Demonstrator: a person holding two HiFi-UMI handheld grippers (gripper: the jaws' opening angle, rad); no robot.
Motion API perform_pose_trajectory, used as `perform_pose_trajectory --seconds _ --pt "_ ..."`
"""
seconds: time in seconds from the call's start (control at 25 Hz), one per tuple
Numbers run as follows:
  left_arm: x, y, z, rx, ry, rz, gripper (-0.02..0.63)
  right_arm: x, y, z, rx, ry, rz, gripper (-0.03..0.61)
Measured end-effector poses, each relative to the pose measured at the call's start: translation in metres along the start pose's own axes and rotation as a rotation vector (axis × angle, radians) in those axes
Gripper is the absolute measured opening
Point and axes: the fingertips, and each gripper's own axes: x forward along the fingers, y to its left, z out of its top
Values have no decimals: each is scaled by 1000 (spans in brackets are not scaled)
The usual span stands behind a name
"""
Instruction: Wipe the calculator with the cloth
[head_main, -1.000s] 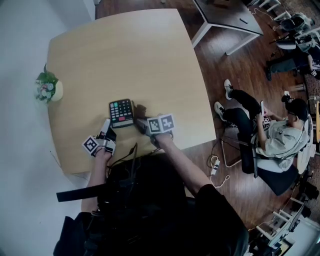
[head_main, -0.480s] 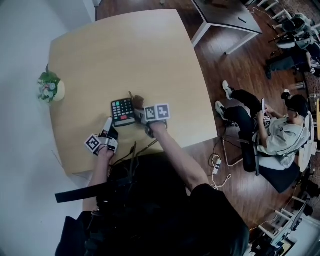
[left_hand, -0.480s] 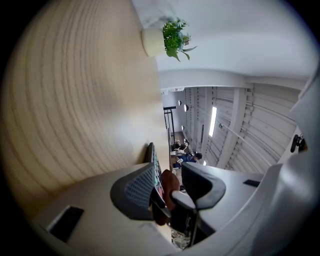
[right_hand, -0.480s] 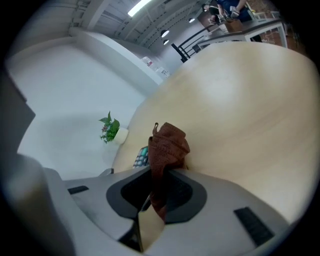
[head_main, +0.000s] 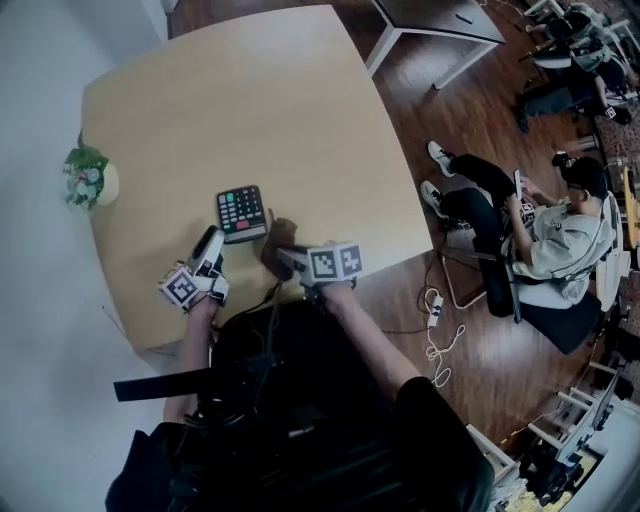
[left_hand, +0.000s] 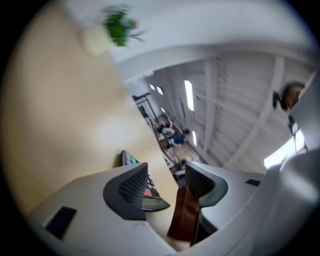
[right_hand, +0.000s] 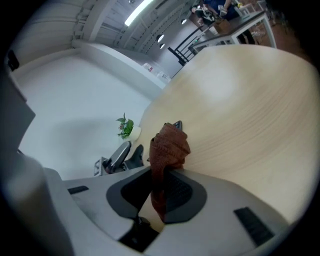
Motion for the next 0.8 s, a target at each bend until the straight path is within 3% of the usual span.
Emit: perform_pose_trajectory --seconds 0.08,0.16,0.2,0.24,0.28,0.4,0.64,0.72,0.8 --pt "6 -23 -18 509 265 2 246 -13 -10 6 19 -74 -52 64" --pt "15 -26 -54 1043 539 9 328 -24 -18 7 61 -139 -83 64" --pt "18 -20 -70 1273 647 18 350 -29 -19 6 76 -164 -93 64" --pt "21 -11 -83 1459 734 23 351 -33 -20 3 85 -185 -104 64" --pt "23 -2 -93 1592 803 22 351 -38 -20 -1 92 -202 -115 64" --pt "33 19 -109 1793 931 23 348 -51 -20 -14 124 -252 -143 64" --pt "52 30 -106 1920 964 74 150 -85 -28 -35 174 -316 -201 64" --pt "57 28 -106 1929 947 71 145 -92 -30 -35 173 -332 -207 64" --pt "62 11 -94 1815 862 78 95 -96 -32 -32 163 -340 -209 64"
